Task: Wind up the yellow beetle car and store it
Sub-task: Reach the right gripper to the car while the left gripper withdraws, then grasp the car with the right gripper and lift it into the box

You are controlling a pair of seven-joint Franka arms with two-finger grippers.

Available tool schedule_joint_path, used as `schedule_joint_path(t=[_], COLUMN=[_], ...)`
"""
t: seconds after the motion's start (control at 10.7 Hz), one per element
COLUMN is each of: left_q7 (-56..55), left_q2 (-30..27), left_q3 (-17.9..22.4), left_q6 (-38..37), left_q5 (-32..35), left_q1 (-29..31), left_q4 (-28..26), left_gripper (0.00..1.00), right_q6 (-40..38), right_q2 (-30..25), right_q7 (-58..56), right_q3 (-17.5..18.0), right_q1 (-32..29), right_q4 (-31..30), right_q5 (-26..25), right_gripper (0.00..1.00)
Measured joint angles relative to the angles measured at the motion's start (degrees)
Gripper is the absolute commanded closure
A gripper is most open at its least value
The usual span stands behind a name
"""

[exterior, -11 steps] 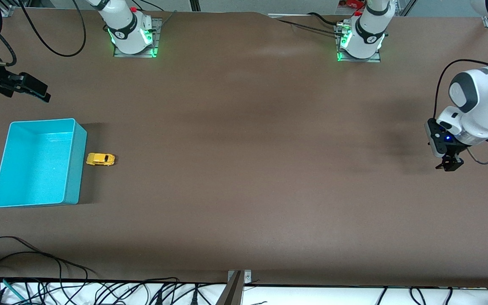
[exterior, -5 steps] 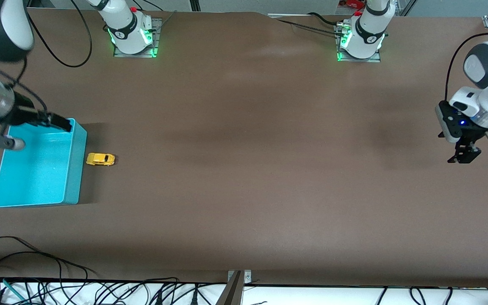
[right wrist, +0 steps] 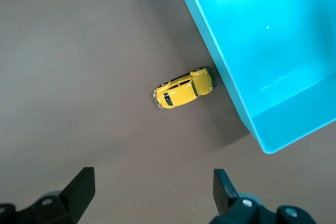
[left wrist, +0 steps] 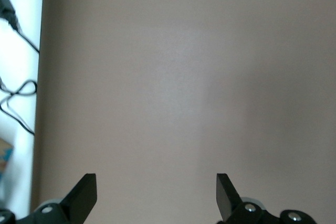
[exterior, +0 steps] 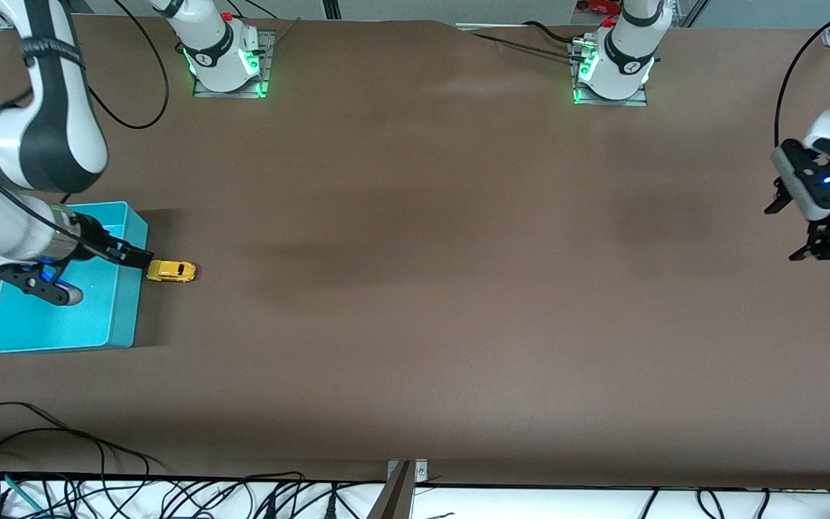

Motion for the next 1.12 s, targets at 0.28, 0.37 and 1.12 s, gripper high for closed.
schedule_joint_path(t=[0.28, 0.37, 1.12], left_q7=[-14.09, -21.23, -72.74], left_q2=[-1.17, -1.22, -1.47], left_q3=[-0.14, -0.62, -8.31], left_q6=[-12.54, -16.70, -34.80], left_q5=[-0.12, -0.12, 3.66], left_q1=[-0.11, -0.39, -1.16], left_q4=[6.86, 9.15, 19.73], left_gripper=[0.00, 0.00, 0.00], right_q6=[7.73, 10.68, 30.06], right_q2=[0.31, 0.58, 9.02], right_q7=[12.60, 17.89, 45.97], right_q3=[-0.95, -1.28, -2.24], right_q1=[-0.17, -0.30, -0.35], right_q4=[-5.58, -7.57, -14.53], right_q5=[0.00, 0.00, -0.01], right_gripper=[0.00, 0.00, 0.00])
